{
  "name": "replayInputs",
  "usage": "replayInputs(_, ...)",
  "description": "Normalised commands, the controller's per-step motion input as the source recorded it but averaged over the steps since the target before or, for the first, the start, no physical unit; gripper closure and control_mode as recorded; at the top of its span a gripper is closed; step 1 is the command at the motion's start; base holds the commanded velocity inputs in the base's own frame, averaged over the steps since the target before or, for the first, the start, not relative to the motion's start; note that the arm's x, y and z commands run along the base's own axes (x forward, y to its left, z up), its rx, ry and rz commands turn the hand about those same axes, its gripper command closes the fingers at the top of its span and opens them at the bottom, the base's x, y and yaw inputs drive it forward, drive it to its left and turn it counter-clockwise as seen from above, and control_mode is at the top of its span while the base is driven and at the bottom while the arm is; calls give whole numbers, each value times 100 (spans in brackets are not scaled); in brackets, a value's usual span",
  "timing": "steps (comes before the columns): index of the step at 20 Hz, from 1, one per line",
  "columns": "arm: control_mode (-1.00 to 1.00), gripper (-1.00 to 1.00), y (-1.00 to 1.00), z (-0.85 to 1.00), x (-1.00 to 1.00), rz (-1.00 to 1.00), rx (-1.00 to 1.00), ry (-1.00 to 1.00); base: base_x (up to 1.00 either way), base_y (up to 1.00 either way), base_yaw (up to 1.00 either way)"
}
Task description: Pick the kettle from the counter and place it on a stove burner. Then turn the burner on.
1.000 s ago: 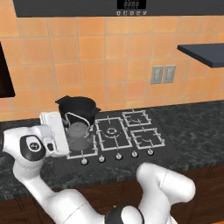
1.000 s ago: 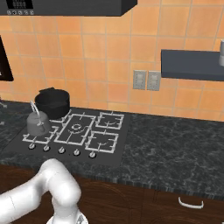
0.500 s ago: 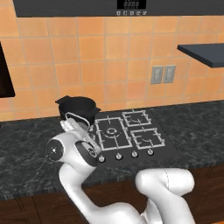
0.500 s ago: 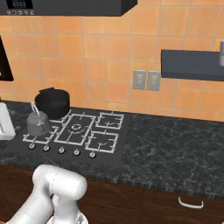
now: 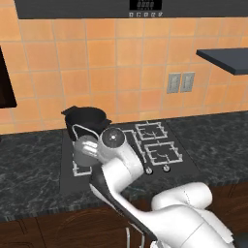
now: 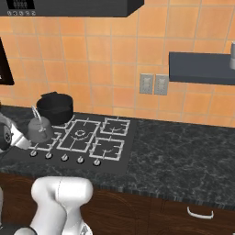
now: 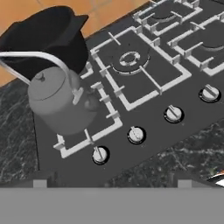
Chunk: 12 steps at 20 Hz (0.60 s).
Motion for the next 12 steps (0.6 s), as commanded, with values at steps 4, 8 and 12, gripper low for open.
replayInputs(4,-100,-100,26,0,-23,29,-7,60,0,0,0)
replayInputs(8,-100,-100,35,-4,-6,20,-14,46,0,0,0)
replayInputs(12,-100,-100,27,-10,0,6,-10,10,0,0,0)
